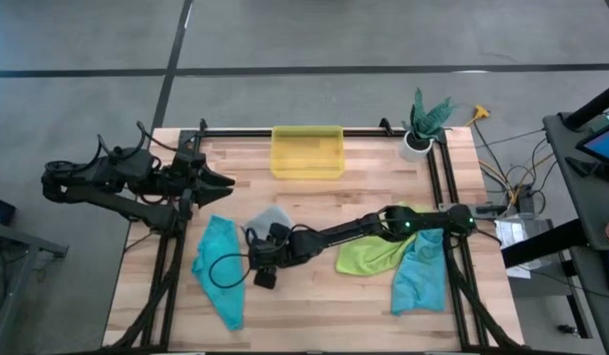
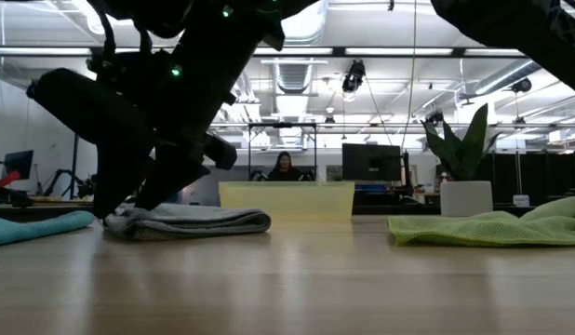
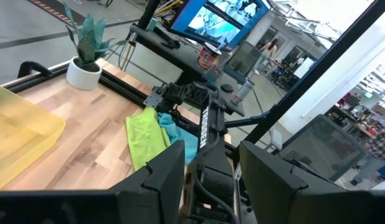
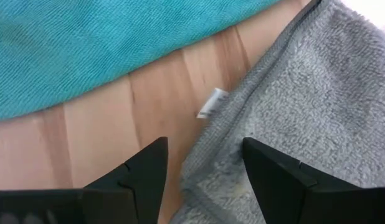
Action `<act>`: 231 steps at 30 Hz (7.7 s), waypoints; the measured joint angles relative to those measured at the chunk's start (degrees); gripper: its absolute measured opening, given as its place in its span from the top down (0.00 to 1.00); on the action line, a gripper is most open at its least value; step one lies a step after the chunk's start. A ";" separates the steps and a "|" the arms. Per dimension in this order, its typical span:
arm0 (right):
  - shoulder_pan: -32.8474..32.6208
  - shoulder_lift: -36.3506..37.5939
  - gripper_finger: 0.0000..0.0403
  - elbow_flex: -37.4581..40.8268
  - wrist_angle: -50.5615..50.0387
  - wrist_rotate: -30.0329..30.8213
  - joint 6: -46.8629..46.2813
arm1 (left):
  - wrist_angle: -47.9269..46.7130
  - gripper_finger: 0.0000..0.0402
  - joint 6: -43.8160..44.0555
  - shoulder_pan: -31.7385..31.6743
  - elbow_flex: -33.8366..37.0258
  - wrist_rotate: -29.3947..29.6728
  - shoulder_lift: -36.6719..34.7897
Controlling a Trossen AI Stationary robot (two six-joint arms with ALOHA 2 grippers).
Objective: Fold microfiber towels
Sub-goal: Fold the gray microfiber cloth, then put the gray microfiber cloth into the bin
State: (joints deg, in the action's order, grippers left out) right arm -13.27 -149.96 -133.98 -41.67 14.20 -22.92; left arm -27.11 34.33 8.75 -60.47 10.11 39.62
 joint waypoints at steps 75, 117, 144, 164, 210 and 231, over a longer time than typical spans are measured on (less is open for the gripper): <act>1.68 0.67 0.86 -0.52 3.47 -17.40 -3.94 | -0.87 0.65 1.31 0.00 0.11 -0.26 0.11; 2.56 4.89 0.98 -0.50 -15.90 -11.58 -2.49 | -0.83 0.65 1.16 0.00 0.13 -0.24 0.70; 0.41 5.74 0.98 0.10 -19.47 -4.97 3.25 | -0.79 0.65 1.26 0.00 0.13 -0.22 1.60; 0.04 6.71 0.78 5.90 -17.98 -14.53 0.00 | -0.35 0.65 1.31 0.00 0.13 -0.22 2.25; 21.41 10.07 0.40 15.78 -4.11 -45.90 10.15 | 1.71 0.65 7.58 0.00 0.13 -0.15 6.96; 21.61 10.03 0.44 17.51 -3.02 -45.12 16.28 | 2.66 0.65 13.46 0.00 0.13 -0.07 10.07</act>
State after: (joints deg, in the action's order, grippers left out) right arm 8.34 -139.94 -116.46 -44.69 -30.92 -6.64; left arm -24.45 47.79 8.75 -60.34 10.04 49.69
